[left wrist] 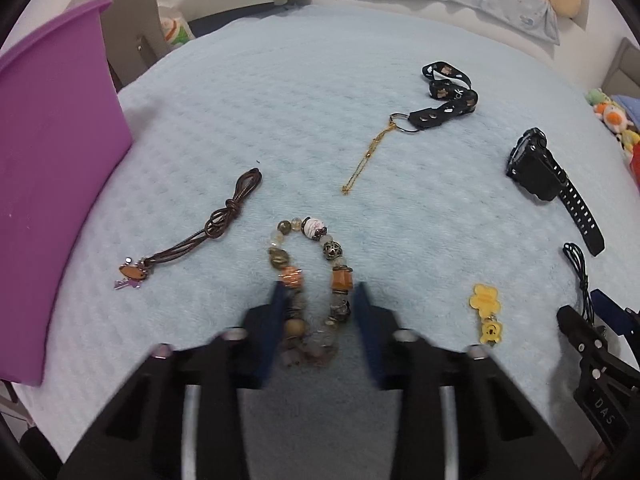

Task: Organize jewelry
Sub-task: 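Grasp the beaded bracelet with the left tool while the right tool grasps the black cord necklace, then carry the beaded bracelet and black cord necklace over the pink tub with both tools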

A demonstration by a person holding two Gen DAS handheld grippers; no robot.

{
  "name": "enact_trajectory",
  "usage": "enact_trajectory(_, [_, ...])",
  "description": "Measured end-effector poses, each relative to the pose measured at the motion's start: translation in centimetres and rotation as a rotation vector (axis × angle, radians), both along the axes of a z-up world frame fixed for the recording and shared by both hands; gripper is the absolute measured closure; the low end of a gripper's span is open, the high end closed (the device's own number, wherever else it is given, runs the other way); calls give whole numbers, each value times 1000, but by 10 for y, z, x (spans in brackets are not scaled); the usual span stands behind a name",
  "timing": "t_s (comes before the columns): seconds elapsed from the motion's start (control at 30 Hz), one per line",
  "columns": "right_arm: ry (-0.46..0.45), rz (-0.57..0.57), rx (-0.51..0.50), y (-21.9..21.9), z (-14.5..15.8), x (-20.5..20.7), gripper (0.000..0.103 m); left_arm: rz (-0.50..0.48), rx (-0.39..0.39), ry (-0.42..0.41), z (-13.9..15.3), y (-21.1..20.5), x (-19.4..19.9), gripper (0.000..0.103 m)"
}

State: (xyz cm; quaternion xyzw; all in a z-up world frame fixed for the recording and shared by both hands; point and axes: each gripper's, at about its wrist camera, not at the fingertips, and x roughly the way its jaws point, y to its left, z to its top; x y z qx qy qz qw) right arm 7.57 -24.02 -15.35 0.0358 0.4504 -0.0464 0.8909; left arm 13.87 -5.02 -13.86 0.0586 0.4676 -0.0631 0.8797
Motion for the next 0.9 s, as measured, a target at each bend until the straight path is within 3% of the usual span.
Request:
enact_trajectory(0.03, [-1,-6,-1,-1,1,-1,64,-2,-4,7,0,0,0,85])
enact_trajectory(0.1, [-5,-20,28,-9,3,-5,90,3,-18,15,2,2,-1,87])
enact_trajectory(0.27, [-12,-23,84,-17,7,-12,93,14,-92,45,8,13,-7,90])
enact_trajectory(0.67, [-33,-41,200,-26,28,-39,94,-17,-144,34,35,24,-41,90])
enact_trajectory(0.9, [-49,-21,218,-15,46,-55,94,-41,-181,17,60,32,-59,90])
